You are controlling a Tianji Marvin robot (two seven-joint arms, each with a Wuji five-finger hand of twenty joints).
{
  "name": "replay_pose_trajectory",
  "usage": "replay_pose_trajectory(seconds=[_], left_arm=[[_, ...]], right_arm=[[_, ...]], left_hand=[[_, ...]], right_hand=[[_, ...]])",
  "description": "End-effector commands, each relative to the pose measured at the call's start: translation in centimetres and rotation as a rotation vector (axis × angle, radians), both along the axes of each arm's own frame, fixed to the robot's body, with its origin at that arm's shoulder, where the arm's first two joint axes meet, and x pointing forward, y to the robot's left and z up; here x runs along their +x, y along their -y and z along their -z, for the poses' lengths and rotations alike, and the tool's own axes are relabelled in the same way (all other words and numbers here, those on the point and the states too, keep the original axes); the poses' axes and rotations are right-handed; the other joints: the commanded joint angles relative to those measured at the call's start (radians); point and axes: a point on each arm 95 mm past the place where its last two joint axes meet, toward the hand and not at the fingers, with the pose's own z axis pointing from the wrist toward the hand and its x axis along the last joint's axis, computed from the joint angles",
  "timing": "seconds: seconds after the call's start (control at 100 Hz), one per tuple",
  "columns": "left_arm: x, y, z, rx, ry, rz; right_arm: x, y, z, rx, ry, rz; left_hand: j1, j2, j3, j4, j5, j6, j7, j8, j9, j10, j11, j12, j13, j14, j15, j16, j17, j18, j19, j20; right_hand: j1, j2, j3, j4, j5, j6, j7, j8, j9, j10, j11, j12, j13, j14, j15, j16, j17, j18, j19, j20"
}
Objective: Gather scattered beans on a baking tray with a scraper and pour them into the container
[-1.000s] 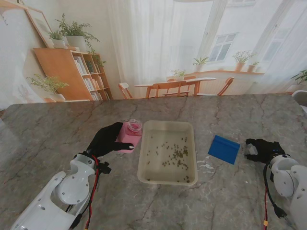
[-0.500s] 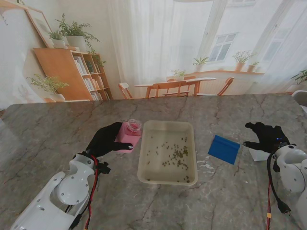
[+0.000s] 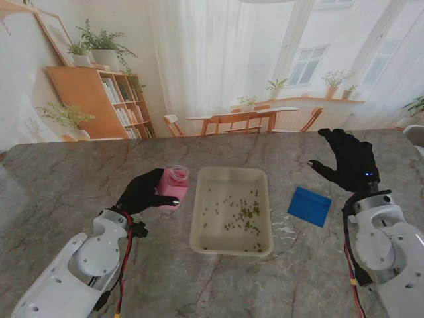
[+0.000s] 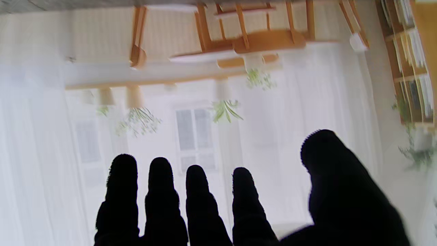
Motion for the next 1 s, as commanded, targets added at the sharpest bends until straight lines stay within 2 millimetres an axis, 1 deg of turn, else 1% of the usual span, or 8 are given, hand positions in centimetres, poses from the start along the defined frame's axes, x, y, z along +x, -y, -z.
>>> replay_pose_trajectory(seconds=[0.0, 0.1, 0.2, 0.36, 0.44, 0.52, 0.76, 0.99], left_arm=[[0.5, -0.8, 0.6, 0.005, -0.026, -0.011], [1.0, -1.4, 1.4, 0.007, -0.037, -0.027], [1.5, -2.0, 1.9, 0.014, -0.049, -0.037], [2.7, -2.4, 3.0, -0.024, -0.096, -0.058], [3.3, -2.3, 3.7, -0.048, -0.120, -0.069], [3.8, -2.1, 4.4, -0.073, -0.144, -0.081], [4.5, -2.2, 5.8, -0.048, -0.193, -0.070], [4.8, -2.1, 7.1, -0.037, -0.242, -0.074]], right_arm=[[-0.4, -2.4, 0.7, 0.041, -0.011, -0.043], [-0.7, -4.4, 1.2, 0.076, 0.013, -0.063], [-0.7, -5.8, 2.1, 0.095, 0.014, -0.073], [-0.2, -8.1, 4.0, 0.193, -0.022, -0.059], [0.1, -9.2, 4.9, 0.233, -0.045, -0.052], [0.4, -10.0, 5.7, 0.257, -0.067, -0.050], [0.7, -10.7, 6.8, 0.287, -0.103, -0.046], [0.3, -10.3, 7.3, 0.298, -0.112, -0.022]], left_hand=[[0.219, 0.251, 0.227, 0.010, 0.023, -0.242, 0.195, 0.102, 0.082, -0.242, 0.120, 0.079, -0.012, -0.076, -0.005, -0.012, -0.014, -0.004, -0.003, 0.001], [0.215, 0.262, 0.184, 0.012, 0.006, -0.266, 0.226, 0.130, 0.082, -0.268, 0.126, 0.084, -0.006, -0.095, -0.009, -0.016, -0.008, -0.019, 0.013, 0.003], [0.186, 0.272, 0.176, 0.013, -0.004, -0.273, 0.243, 0.131, 0.077, -0.276, 0.132, 0.086, -0.005, -0.104, -0.010, -0.016, 0.000, -0.035, 0.023, 0.001], [0.169, 0.284, 0.177, 0.012, -0.014, -0.277, 0.264, 0.130, 0.069, -0.281, 0.137, 0.085, -0.013, -0.110, -0.018, -0.020, -0.001, -0.050, 0.030, -0.001], [0.166, 0.290, 0.177, 0.011, -0.021, -0.277, 0.270, 0.128, 0.061, -0.282, 0.135, 0.081, -0.025, -0.113, -0.026, -0.025, -0.011, -0.045, 0.028, -0.004], [0.167, 0.292, 0.177, 0.010, -0.031, -0.281, 0.285, 0.115, 0.047, -0.281, 0.129, 0.064, -0.061, -0.110, -0.058, -0.047, -0.050, -0.022, 0.008, -0.017], [0.167, 0.298, 0.176, 0.009, -0.042, -0.277, 0.293, 0.103, 0.022, -0.272, 0.103, 0.026, -0.093, -0.109, -0.100, -0.100, -0.090, -0.004, -0.024, -0.044], [0.158, 0.300, 0.175, 0.009, -0.039, -0.278, 0.290, 0.094, 0.003, -0.235, 0.088, 0.012, -0.111, -0.085, -0.093, -0.107, -0.105, 0.010, -0.026, -0.052]], right_hand=[[0.010, 0.032, -0.019, 0.035, 0.012, 0.003, 0.006, 0.012, 0.023, 0.000, -0.007, 0.001, 0.016, 0.000, 0.003, 0.002, 0.008, -0.005, -0.010, 0.017], [0.013, 0.033, -0.021, 0.036, 0.038, -0.003, 0.018, 0.016, 0.050, -0.006, 0.001, 0.006, 0.034, -0.003, 0.008, 0.005, 0.021, -0.003, -0.008, 0.021], [0.013, 0.033, -0.023, 0.036, 0.053, -0.006, 0.026, 0.017, 0.069, -0.009, 0.006, 0.010, 0.044, -0.006, 0.012, 0.007, 0.031, 0.001, -0.006, 0.025], [0.013, 0.029, -0.024, 0.036, 0.072, -0.012, 0.035, 0.019, 0.087, -0.015, 0.008, 0.013, 0.053, -0.009, 0.014, 0.009, 0.037, 0.000, -0.004, 0.029], [0.013, 0.030, -0.025, 0.036, 0.077, -0.013, 0.037, 0.018, 0.092, -0.015, 0.007, 0.014, 0.054, -0.010, 0.013, 0.010, 0.038, -0.001, -0.005, 0.030], [0.012, 0.030, -0.025, 0.036, 0.084, -0.013, 0.040, 0.017, 0.097, -0.016, 0.007, 0.015, 0.058, -0.009, 0.013, 0.010, 0.041, 0.001, -0.005, 0.032], [0.009, 0.029, -0.025, 0.036, 0.094, -0.018, 0.044, 0.013, 0.110, -0.018, 0.005, 0.017, 0.067, -0.013, 0.011, 0.011, 0.045, 0.002, -0.007, 0.037], [0.008, 0.026, -0.023, 0.036, 0.114, -0.021, 0.051, 0.011, 0.130, -0.023, 0.007, 0.019, 0.079, -0.016, 0.010, 0.012, 0.052, 0.004, -0.010, 0.041]])
